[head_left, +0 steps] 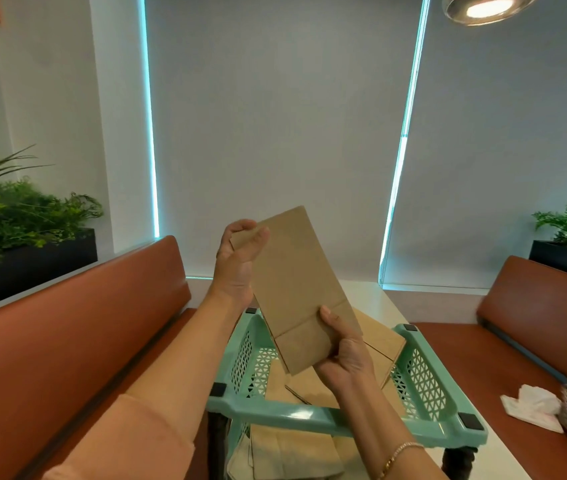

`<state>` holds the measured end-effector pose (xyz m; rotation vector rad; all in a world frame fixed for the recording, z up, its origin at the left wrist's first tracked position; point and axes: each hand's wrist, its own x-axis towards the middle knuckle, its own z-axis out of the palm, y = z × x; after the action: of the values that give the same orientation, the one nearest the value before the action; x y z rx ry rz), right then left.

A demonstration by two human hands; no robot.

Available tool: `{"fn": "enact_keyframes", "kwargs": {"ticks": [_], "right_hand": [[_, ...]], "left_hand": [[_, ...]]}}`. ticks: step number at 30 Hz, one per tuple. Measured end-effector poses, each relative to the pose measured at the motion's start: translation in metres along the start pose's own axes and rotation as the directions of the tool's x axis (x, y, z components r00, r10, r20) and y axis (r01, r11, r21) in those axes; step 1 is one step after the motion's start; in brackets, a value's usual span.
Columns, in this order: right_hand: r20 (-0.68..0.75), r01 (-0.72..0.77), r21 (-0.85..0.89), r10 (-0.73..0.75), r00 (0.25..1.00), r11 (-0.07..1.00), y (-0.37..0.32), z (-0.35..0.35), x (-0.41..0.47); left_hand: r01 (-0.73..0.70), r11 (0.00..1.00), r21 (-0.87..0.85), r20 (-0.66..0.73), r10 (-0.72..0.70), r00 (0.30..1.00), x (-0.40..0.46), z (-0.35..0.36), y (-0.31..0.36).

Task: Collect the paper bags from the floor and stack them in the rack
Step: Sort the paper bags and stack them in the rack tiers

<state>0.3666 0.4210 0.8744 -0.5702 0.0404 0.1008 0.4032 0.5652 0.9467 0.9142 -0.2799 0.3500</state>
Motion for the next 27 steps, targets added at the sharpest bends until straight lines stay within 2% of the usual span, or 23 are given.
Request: {"fn": "enact_keyframes", "kwargs": {"ticks": [3,6,11,13,14,16,17,19,21,25,27], "right_hand": [[-0.014,0.016,-0.028,-0.017,1.000,0.999,0.003,-0.002,0.002],[-0.046,0.027,-0.028,-0.028,0.999,0.999,0.004,0.000,0.006],[-0.072,0.104,-0.053,-0.108,0.992,0.993,0.006,0.002,0.014],[-0.108,0.157,-0.150,-0.174,0.979,0.976,0.004,-0.003,0.016],[-0.124,0.189,-0.264,-0.227,0.966,0.946,0.000,-0.008,0.018],[-0.085,0.224,-0.595,-0.338,0.937,0.771,-0.008,-0.014,0.019],[-0.024,0.225,-0.740,-0.360,0.933,0.633,-0.011,-0.014,0.019],[0.091,0.212,-0.906,-0.321,0.943,0.367,-0.009,-0.011,0.018],[0.120,0.186,-0.964,-0.311,0.943,0.189,-0.003,-0.010,0.019],[0.101,0.104,-0.995,-0.181,0.978,0.009,-0.008,-0.010,0.021],[0.119,0.075,-0.977,-0.218,0.969,-0.202,-0.025,-0.013,0.031]], "left_hand": [[-0.025,0.999,-0.044,-0.051,0.023,0.998,0.001,-0.003,-0.008],[-0.026,0.998,0.057,-0.075,0.031,0.997,-0.011,-0.002,-0.023],[0.153,0.938,0.311,0.066,-0.182,0.981,-0.048,-0.010,-0.057],[0.175,0.924,0.341,0.056,-0.206,0.977,-0.049,-0.019,-0.061],[0.178,0.914,0.365,0.044,-0.207,0.977,-0.046,-0.023,-0.060],[0.188,0.887,0.422,0.023,-0.218,0.976,-0.042,-0.031,-0.057],[0.196,0.874,0.444,0.011,-0.224,0.974,-0.040,-0.033,-0.057],[0.210,0.855,0.475,-0.016,-0.229,0.973,-0.038,-0.036,-0.061],[0.224,0.848,0.480,-0.034,-0.237,0.971,-0.037,-0.037,-0.065],[0.298,0.796,0.527,-0.088,-0.297,0.951,-0.033,-0.043,-0.065],[0.339,0.780,0.526,-0.134,-0.318,0.939,-0.032,-0.047,-0.066]]}}
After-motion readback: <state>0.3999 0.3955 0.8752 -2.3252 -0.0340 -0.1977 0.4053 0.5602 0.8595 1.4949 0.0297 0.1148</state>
